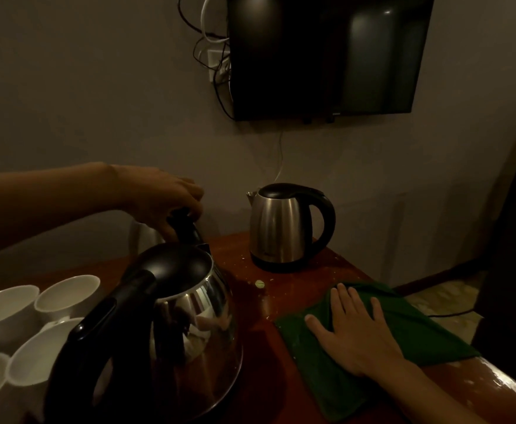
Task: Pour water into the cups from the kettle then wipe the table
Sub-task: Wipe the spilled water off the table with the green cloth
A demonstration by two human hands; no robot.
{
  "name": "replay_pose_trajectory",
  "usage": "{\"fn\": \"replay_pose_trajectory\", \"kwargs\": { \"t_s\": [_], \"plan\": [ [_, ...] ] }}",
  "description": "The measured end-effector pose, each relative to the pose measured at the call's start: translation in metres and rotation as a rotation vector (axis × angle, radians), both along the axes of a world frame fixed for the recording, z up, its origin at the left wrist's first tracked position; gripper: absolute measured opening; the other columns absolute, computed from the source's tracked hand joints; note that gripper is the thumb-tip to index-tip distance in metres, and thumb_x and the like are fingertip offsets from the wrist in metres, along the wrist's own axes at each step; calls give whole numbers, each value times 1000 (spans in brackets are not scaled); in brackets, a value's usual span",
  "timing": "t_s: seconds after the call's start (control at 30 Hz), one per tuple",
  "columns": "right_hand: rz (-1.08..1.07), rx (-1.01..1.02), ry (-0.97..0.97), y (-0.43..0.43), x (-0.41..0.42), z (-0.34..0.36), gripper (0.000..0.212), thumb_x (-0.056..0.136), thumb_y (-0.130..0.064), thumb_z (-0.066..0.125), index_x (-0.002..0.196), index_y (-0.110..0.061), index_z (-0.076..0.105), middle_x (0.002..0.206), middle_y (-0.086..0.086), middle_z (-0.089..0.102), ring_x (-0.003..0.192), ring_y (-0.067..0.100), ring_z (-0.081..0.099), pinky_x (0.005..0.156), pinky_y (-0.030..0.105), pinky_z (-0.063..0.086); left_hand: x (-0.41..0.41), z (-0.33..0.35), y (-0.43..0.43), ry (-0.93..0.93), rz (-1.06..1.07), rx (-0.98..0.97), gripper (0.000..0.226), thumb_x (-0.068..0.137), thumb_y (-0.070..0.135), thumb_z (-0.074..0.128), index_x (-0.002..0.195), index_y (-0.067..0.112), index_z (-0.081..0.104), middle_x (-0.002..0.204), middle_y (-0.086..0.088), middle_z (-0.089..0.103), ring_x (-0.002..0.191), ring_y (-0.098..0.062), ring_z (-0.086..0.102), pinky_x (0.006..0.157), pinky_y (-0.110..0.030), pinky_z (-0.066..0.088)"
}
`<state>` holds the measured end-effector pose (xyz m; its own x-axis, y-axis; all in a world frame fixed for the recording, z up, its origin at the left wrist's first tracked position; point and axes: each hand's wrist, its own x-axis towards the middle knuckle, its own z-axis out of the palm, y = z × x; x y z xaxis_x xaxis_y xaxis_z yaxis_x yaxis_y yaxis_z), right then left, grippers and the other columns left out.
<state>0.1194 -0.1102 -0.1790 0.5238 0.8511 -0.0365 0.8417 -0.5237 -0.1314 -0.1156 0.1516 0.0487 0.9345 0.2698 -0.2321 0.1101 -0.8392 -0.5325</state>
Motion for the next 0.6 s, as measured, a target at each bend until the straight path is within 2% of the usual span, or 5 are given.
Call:
{"fn": "replay_pose_trajectory", "kwargs": {
  "t_s": [0.27, 0.33, 0.4, 0.5, 0.6],
  "plan": [
    [1, 0, -3, 12, -2, 0, 94, 90, -77, 5, 158, -14, -10, 166, 2, -16, 152, 18, -17, 122, 53, -11, -8, -9, 13, -240, -9, -296, 35, 76, 49, 82, 102, 35, 63, 105, 18, 46, 97, 4, 45, 72, -8, 36],
    [2, -3, -5, 17, -2, 0, 94, 89, -77, 5, 158, -15, -10, 166, 2, -17, 152, 18, -17, 122, 53, -11, -9, -14, 15, -296, -1, -372, 35, 73, 54, 82, 95, 35, 64, 104, 17, 46, 97, 1, 47, 78, -15, 41],
    [4, -6, -5, 21, -2, -1, 94, 89, -77, 4, 158, -15, -10, 166, 2, -17, 152, 18, -17, 122, 53, -11, -8, -22, 15, -387, -7, -403, 43, 69, 72, 74, 91, 35, 63, 103, 15, 46, 97, -2, 46, 81, -26, 43],
    [4, -3, -3, 27, -2, -1, 94, 90, -77, 5, 158, -15, -10, 166, 2, -17, 152, 18, -17, 122, 53, -11, -1, -37, 18, -504, 33, -308, 74, 58, 100, 46, 91, 35, 60, 104, 9, 45, 98, -14, 44, 86, -35, 40],
    [5, -2, -3, 29, -2, 0, 94, 90, -77, 5, 158, -15, -10, 166, 2, -17, 152, 18, -18, 122, 52, -11, 12, -46, 16, -517, 136, -211, 92, 47, 109, 24, 94, 35, 54, 106, 7, 45, 103, -16, 38, 91, -36, 30]
  ]
}}
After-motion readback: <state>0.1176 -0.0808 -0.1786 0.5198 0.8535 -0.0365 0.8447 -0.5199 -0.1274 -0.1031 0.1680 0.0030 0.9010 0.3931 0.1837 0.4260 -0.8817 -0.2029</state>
